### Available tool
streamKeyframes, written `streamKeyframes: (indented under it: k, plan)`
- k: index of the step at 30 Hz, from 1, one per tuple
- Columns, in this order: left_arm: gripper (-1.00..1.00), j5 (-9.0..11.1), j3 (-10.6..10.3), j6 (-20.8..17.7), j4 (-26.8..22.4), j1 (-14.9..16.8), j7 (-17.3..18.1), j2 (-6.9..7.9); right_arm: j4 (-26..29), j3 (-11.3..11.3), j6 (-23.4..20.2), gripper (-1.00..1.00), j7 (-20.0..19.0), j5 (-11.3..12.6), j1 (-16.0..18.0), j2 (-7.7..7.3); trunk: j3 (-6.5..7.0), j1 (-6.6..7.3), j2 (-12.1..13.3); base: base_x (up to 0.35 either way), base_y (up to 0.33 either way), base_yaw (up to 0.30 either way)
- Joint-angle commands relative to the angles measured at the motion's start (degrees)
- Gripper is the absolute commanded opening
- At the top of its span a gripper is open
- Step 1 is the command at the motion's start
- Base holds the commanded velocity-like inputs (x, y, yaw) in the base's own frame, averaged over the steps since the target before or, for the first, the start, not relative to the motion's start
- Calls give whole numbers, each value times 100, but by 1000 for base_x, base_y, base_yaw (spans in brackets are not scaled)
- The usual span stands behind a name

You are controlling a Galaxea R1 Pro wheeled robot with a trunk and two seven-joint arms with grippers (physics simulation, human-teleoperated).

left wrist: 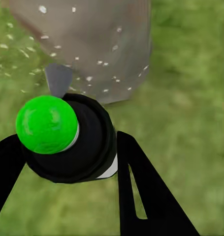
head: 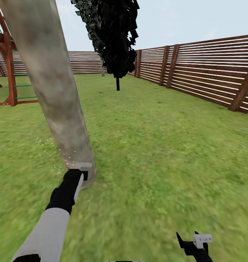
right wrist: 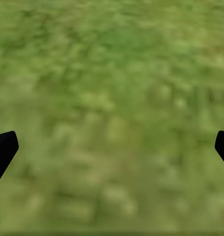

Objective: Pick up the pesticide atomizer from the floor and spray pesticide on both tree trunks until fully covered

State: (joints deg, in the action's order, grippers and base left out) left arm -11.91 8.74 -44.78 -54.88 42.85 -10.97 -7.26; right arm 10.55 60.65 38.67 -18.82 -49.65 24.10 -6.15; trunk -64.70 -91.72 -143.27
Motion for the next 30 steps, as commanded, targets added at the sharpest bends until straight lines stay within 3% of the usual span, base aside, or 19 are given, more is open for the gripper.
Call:
streamKeyframes:
  k: [1,3,5,7,9,11,14,15,16,17,18,22,24,27,30]
  plan:
    - [-100,-41,-56,-175,-223,9,-2,-45,0,0,0,100,1,-1,1,0,0,0,0,0,0,0]
    - [-100,-32,-44,-652,-813,5,4,-31,0,0,3,100,0,-1,-1,0,0,0,0,0,0,0]
    - [-100,-37,-4,-813,-1236,-7,11,-2,0,0,1,100,-1,-1,-1,0,0,0,0,0,0,0]
    - [-100,-39,339,-868,-1478,-12,59,26,0,0,2,100,1,-1,-1,0,0,0,0,0,0,0]
    - [-100,-38,477,-925,-1500,-18,154,46,0,-1,1,100,-3,-1,-1,0,0,0,0,0,0,0]
    - [-100,-37,424,-1181,-1526,1,178,1,0,0,1,100,-2,-1,-1,0,0,0,0,0,0,0]
    - [-100,8,41,-1273,-1573,28,189,-55,0,-1,3,100,-1,-1,-2,0,0,0,0,0,0,0]
    - [-100,195,-25,-1283,-1630,35,191,-79,0,-2,3,100,0,-1,0,0,0,0,0,0,0,0]
    - [-100,544,-67,-1303,-1732,34,188,-72,0,-3,1,100,-2,-1,0,0,0,0,0,0,0,0]
    - [-100,731,-67,-1316,-1793,32,185,-38,0,-2,0,100,-2,-1,1,0,0,0,0,0,0,0]
    - [-100,772,-55,-1319,-1812,31,184,-21,0,-1,0,100,-2,-1,0,0,0,0,0,0,0,0]
    - [-100,772,26,-1360,-2175,53,183,436,0,-3,1,100,-3,-1,-1,0,0,0,0,0,0,0]
    - [-100,759,10,-1366,-2190,79,183,490,0,-6,1,100,-5,-1,-1,0,0,0,0,0,0,0]
    - [-100,756,-33,-1367,-2189,234,153,290,0,-7,4,100,-6,-1,-1,0,0,0,0,0,0,0]
    - [-100,504,-255,-1386,-2186,410,118,77,0,-8,2,100,-2,-1,-2,0,0,0,0,0,0,0]
